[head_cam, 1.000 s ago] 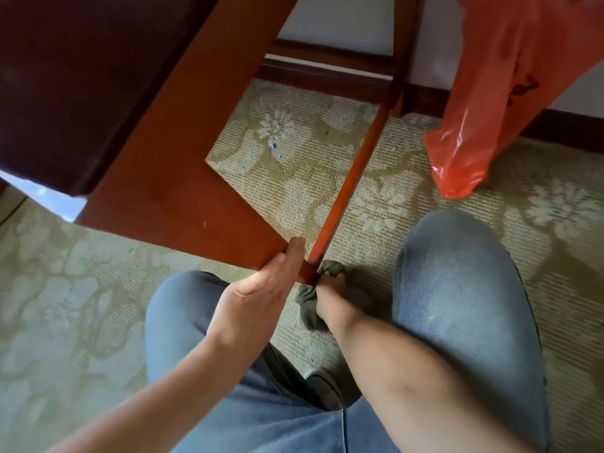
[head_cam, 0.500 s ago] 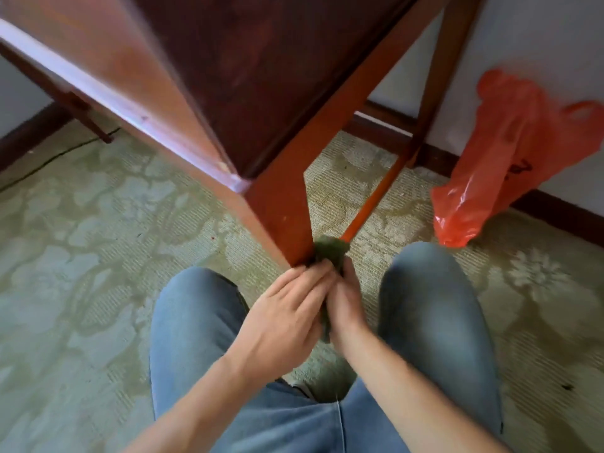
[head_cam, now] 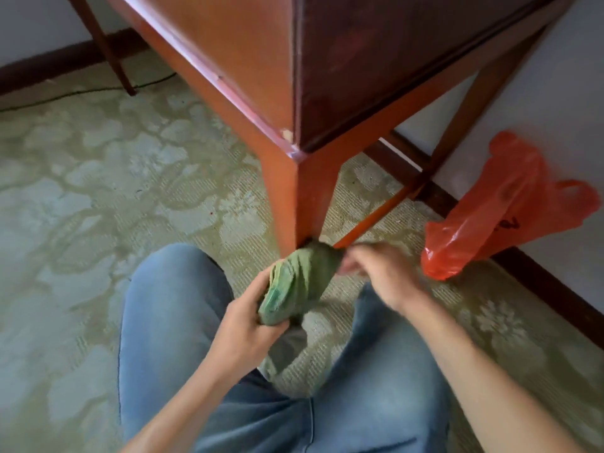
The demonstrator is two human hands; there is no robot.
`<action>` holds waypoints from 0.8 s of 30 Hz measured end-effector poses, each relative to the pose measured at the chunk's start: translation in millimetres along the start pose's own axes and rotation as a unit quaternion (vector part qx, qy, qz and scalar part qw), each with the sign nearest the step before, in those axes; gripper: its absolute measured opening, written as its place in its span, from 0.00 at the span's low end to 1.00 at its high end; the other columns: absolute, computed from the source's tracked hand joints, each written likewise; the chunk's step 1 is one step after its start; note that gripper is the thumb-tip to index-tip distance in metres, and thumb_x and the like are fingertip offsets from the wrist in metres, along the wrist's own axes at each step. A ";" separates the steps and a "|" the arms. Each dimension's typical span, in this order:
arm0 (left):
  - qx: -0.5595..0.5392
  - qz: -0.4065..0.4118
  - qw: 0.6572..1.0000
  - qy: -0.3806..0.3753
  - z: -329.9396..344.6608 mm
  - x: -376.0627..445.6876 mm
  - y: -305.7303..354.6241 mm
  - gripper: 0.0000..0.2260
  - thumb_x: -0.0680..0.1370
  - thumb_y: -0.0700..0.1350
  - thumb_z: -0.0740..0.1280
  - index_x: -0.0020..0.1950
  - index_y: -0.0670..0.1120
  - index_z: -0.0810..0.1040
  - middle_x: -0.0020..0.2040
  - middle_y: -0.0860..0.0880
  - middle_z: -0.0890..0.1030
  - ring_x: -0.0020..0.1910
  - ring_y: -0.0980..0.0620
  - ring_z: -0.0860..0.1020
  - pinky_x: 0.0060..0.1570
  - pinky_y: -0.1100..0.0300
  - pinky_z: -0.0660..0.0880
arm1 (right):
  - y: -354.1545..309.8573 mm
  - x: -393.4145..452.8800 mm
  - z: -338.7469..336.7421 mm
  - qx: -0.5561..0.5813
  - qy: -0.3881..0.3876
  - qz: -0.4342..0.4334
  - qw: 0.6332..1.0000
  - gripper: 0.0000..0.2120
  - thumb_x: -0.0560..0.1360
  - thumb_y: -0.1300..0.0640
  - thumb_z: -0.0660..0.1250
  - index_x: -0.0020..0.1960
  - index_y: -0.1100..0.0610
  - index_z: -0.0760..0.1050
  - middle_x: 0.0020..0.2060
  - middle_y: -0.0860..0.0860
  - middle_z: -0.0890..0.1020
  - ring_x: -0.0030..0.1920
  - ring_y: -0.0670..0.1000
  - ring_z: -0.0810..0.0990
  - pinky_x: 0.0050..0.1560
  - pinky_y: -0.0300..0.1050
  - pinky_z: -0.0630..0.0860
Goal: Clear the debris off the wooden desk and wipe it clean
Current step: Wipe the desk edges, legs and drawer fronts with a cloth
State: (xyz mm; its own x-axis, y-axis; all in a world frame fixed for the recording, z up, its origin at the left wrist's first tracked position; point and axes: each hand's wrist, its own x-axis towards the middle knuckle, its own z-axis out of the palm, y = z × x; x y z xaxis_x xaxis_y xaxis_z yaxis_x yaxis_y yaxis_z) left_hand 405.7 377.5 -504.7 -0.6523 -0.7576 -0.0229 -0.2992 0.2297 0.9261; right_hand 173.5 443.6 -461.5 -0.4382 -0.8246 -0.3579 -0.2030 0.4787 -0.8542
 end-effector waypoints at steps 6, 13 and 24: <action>0.006 0.012 0.980 0.199 -29.3 -4.8 24.5 0.33 0.72 0.43 0.73 0.72 0.66 0.71 0.63 0.59 0.81 0.64 0.54 0.79 0.61 0.47 0.78 | -45.8 46.4 17.8 0.223 -0.061 -0.047 0.972 0.19 0.87 0.47 0.53 0.49 0.47 0.81 0.44 0.40 0.87 0.49 0.40 0.85 0.64 0.48 0.74; -0.182 0.055 0.974 0.126 -4.1 36.1 76.6 0.39 0.73 0.61 0.70 0.80 0.71 0.54 0.69 0.61 0.61 0.68 0.74 0.65 0.71 0.64 0.68 | -78.7 66.5 49.9 0.364 -0.059 -0.042 0.929 0.17 0.78 0.47 0.64 0.59 0.58 0.79 0.49 0.53 0.87 0.52 0.53 0.85 0.61 0.48 0.80; -0.170 -0.129 0.949 0.233 80.7 57.9 -47.5 0.29 0.81 0.67 0.56 0.81 0.63 0.53 0.75 0.50 0.62 0.71 0.61 0.67 0.70 0.61 0.67 | -74.9 65.4 52.9 0.387 -0.052 -0.107 0.914 0.16 0.87 0.52 0.52 0.51 0.53 0.77 0.39 0.47 0.84 0.43 0.46 0.82 0.50 0.42 0.78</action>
State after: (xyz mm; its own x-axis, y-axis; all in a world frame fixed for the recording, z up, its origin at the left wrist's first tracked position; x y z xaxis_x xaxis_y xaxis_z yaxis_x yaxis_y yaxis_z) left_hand 326.0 372.0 -580.3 -0.1862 -0.9678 -0.1696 -0.1134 -0.1503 0.9821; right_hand 206.4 337.9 -440.9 -0.3669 -0.9181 -0.1503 0.4245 -0.0214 -0.9052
